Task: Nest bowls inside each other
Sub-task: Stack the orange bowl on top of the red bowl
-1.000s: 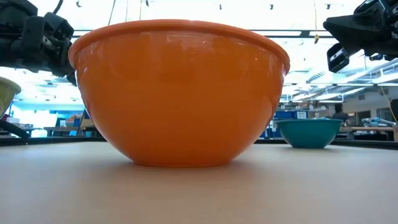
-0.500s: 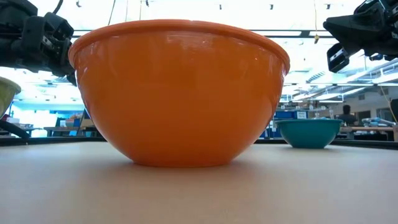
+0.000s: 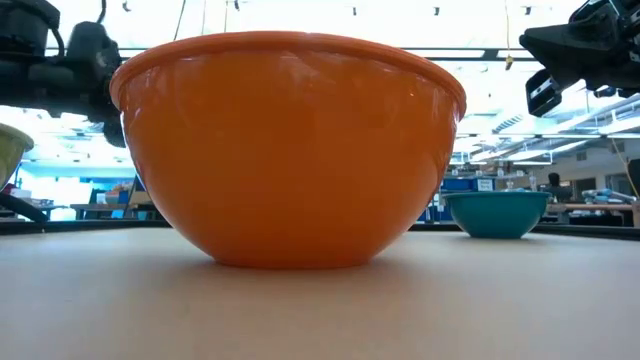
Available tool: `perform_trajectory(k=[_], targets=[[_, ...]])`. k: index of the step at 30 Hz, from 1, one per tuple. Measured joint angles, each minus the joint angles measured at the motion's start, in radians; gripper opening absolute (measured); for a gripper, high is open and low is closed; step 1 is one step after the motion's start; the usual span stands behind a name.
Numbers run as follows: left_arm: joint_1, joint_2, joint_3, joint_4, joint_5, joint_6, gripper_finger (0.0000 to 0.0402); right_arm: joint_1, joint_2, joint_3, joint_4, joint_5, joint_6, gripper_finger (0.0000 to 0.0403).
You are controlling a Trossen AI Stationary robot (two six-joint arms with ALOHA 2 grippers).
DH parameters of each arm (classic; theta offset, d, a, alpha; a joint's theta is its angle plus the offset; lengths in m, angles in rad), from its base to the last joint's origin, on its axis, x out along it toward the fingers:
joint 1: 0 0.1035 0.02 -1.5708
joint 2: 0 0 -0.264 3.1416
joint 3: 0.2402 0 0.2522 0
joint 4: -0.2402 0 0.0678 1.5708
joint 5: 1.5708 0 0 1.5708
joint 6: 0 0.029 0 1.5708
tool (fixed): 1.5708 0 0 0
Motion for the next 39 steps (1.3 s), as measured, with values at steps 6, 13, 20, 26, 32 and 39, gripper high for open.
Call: perform_trajectory(k=[6,13,20,26,32,39], targets=[[0.0,0.0,0.0,0.006,-0.027,-0.249,0.0007,0.0,0.001,0.0,0.086,0.186,-0.011,0.0032],[0.0,0.003,0.0,0.05,-0.084,-0.365,0.0007,-0.001,0.007,0.0,0.109,0.651,0.476,0.0032],[0.0,0.042,0.0,0.261,-0.198,-0.428,0.0007,-0.035,0.071,0.0,-0.067,0.684,0.489,0.0032],[0.005,0.15,0.005,0.311,-0.171,-0.541,0.0007,-0.113,0.181,0.0,-0.057,0.533,0.62,0.0032],[-0.025,0.383,0.134,0.307,0.02,-0.524,0.0007,-0.174,0.388,0.113,-0.214,0.18,0.666,0.0032],[-0.026,0.579,0.37,0.026,0.125,-0.401,0.0011,-0.155,0.741,0.48,-0.543,0.091,0.658,0.0032]])
